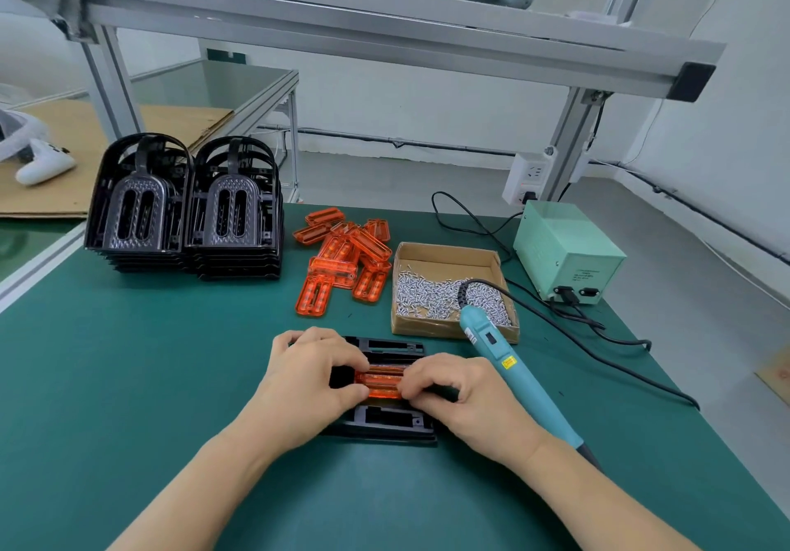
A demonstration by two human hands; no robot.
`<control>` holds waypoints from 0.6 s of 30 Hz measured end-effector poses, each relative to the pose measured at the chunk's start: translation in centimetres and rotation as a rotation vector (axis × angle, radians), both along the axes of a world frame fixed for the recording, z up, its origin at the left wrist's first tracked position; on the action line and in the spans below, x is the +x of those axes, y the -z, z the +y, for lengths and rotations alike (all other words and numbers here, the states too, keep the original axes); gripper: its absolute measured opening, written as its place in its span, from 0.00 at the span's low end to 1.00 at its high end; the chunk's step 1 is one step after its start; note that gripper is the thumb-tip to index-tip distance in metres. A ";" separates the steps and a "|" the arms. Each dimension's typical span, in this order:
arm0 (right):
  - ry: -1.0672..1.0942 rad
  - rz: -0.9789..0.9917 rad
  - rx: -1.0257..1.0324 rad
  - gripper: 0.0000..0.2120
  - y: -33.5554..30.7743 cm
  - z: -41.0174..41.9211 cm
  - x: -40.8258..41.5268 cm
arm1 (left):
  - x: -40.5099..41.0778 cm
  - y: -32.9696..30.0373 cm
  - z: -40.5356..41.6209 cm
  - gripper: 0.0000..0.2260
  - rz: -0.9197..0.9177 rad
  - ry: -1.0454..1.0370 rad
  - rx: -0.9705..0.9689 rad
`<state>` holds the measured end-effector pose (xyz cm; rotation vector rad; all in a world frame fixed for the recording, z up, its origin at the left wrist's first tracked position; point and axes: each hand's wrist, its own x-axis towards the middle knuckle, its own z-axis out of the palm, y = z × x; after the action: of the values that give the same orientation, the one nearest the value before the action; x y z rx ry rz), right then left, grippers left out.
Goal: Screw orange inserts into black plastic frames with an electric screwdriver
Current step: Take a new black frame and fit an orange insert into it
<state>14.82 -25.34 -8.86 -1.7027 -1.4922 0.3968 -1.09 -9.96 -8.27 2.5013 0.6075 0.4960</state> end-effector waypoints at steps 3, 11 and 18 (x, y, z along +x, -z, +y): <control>-0.007 0.113 -0.111 0.07 -0.4 0.1 0.2 | 0.2 0.1 -0.2 0.11 0.024 -0.006 0.011; 0.057 0.035 -0.164 0.12 -1.3 0.2 -0.1 | 0.4 0.2 -0.5 0.08 0.040 0.043 0.046; 0.401 0.007 0.071 0.16 -3.7 -2.0 1.5 | -0.2 0.1 -1.3 0.28 -0.019 0.130 0.096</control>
<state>16.30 -27.37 -5.18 -1.8851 -1.1080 0.1336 -1.33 -11.27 -8.41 2.6033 0.4199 0.5105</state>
